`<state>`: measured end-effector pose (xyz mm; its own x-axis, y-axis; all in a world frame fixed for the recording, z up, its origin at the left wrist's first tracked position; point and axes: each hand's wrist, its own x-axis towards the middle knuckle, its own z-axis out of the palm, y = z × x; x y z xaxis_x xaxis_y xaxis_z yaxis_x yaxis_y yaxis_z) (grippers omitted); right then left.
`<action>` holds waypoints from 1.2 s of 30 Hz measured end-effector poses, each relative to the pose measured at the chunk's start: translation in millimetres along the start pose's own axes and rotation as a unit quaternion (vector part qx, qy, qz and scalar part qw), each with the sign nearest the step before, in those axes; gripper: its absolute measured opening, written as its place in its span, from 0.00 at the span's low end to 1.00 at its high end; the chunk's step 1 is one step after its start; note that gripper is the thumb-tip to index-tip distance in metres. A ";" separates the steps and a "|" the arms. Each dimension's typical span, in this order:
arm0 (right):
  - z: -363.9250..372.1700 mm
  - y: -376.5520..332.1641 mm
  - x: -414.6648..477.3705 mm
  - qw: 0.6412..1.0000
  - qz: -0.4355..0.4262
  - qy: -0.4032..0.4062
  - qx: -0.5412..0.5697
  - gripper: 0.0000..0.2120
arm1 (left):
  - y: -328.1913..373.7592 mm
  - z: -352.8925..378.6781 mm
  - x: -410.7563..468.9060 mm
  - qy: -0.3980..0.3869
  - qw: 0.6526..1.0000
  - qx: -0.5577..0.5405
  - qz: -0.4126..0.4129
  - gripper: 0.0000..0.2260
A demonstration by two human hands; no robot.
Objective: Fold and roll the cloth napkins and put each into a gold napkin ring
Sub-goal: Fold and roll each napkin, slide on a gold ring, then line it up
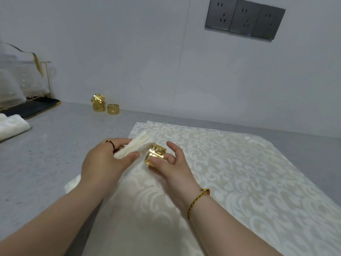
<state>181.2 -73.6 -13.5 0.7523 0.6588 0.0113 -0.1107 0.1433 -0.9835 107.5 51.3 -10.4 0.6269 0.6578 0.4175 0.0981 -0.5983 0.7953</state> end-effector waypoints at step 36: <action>-10.9 5.9 9.3 0.992 0.037 -0.098 -0.073 0.20 | -9.4 -3.4 -4.5 -0.180 0.980 0.041 0.075 0.20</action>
<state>194.6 -74.8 -21.1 0.6033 0.7964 -0.0415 -0.0547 -0.0106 -0.9984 101.1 55.5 -18.3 0.8694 0.3647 0.3335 0.0367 -0.7206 0.6924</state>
